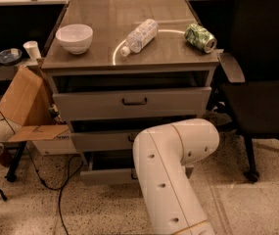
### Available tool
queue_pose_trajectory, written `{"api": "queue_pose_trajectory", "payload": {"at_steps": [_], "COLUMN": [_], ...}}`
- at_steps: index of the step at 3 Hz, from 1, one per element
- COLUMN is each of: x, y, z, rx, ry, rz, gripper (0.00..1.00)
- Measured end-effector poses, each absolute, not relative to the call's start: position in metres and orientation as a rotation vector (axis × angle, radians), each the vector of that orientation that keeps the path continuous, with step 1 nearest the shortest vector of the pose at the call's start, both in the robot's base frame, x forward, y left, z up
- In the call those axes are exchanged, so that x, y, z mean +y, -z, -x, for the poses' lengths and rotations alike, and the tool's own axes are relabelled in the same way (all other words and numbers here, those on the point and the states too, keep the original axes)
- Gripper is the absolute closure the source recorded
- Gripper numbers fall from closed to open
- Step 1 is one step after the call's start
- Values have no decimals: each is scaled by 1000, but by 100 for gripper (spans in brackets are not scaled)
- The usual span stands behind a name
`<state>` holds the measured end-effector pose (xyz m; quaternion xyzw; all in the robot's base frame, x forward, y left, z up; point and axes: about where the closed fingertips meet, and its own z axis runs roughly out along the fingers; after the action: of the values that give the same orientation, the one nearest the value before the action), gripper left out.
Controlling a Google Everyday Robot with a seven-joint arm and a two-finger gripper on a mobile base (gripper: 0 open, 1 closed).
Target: Close bottom drawer
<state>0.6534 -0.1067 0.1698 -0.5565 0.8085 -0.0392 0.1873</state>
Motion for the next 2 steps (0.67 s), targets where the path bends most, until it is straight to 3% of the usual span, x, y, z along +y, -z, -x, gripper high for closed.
{"api": "queue_pose_trajectory", "payload": {"at_steps": [2], "x": [-116], "y": [-172], "z": [-664], "rx": [2290], "ry": [167], "rz": [1507], "gripper": [40]}}
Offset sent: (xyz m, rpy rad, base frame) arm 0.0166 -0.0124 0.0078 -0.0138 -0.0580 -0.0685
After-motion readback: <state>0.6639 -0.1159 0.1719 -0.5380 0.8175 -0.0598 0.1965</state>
